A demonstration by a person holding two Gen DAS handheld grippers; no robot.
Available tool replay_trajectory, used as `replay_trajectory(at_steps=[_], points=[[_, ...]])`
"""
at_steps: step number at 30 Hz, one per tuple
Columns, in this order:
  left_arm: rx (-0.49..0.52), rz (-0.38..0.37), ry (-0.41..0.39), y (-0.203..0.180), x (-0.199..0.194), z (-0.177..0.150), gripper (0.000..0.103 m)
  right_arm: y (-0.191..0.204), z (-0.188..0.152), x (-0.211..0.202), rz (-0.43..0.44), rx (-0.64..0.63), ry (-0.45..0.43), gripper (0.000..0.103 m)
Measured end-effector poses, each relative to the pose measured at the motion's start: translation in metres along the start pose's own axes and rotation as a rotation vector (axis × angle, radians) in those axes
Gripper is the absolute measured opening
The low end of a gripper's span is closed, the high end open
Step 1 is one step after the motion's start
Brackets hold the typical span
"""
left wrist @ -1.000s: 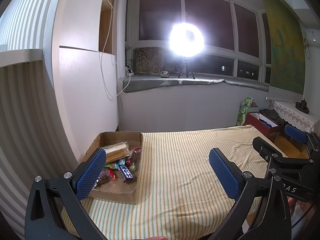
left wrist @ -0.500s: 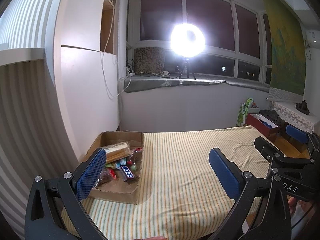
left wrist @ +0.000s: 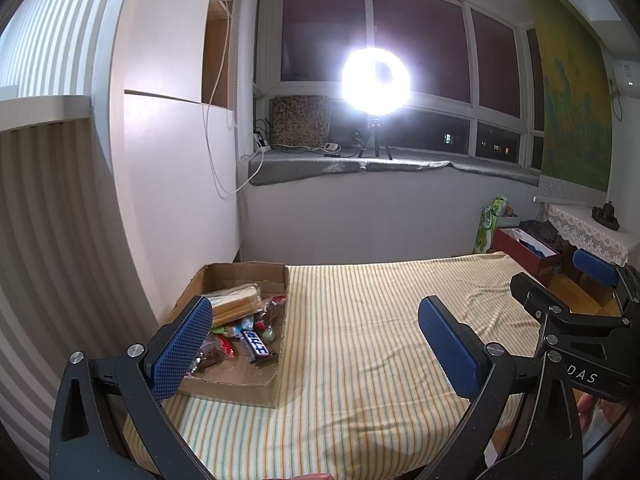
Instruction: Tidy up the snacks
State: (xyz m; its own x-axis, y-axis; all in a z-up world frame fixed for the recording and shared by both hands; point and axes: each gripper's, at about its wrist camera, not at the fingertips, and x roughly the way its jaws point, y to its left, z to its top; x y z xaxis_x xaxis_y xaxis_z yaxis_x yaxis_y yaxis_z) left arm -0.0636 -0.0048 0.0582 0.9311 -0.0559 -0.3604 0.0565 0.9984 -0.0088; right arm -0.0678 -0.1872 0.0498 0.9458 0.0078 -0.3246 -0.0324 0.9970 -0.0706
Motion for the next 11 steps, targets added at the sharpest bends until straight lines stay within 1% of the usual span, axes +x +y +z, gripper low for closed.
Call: replay_trajectory(at_steps=[8, 11], points=[[-0.009, -0.004, -0.007, 0.0023, -0.0013, -0.0002, 0.102, -0.0001, 0.0001, -0.0025, -0.002, 0.001, 0.001, 0.103], [0.033, 0.015, -0.023, -0.0027, -0.0040, -0.0011, 0.102, -0.0007, 0.0002, -0.0025, -0.002, 0.001, 0.000, 0.103]])
